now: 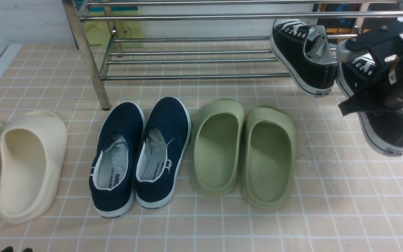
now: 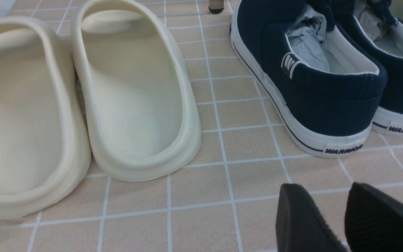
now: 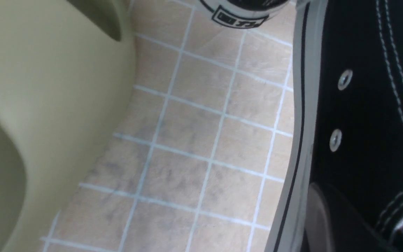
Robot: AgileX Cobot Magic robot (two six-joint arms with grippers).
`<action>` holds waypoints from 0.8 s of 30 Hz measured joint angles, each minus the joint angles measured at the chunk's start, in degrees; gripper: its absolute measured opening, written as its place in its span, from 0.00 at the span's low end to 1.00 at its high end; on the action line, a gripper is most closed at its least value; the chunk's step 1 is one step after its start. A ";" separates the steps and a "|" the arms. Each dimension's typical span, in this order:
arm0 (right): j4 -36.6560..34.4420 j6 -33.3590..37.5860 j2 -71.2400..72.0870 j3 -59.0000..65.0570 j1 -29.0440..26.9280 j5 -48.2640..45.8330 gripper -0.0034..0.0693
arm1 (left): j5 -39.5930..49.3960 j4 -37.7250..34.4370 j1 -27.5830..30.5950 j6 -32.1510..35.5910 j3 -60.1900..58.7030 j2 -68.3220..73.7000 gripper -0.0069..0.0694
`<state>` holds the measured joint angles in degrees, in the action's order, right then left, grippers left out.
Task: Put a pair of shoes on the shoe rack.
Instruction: Use the right arm to put a shoe into the shoe rack
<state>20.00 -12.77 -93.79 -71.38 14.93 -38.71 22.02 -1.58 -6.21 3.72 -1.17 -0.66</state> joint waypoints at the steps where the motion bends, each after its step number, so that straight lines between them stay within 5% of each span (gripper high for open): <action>1: 0.00 0.14 0.00 -0.25 -0.06 -0.11 0.06 | 0.00 0.00 0.00 0.00 0.00 0.00 0.40; 8: 1.48 7.75 -6.75 -7.56 -0.60 1.72 0.06 | 0.00 0.00 0.00 0.00 0.00 0.00 0.40; 17: 4.86 8.44 -14.12 -17.09 -1.76 5.14 0.06 | 0.00 0.00 0.00 0.00 0.00 0.00 0.40; 24: 7.70 8.62 -19.53 -20.50 -4.81 16.30 0.06 | 0.00 0.00 0.00 0.00 0.00 0.00 0.40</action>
<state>27.70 -4.16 -113.33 -91.88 10.12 -22.40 22.02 -1.58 -6.21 3.72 -1.17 -0.66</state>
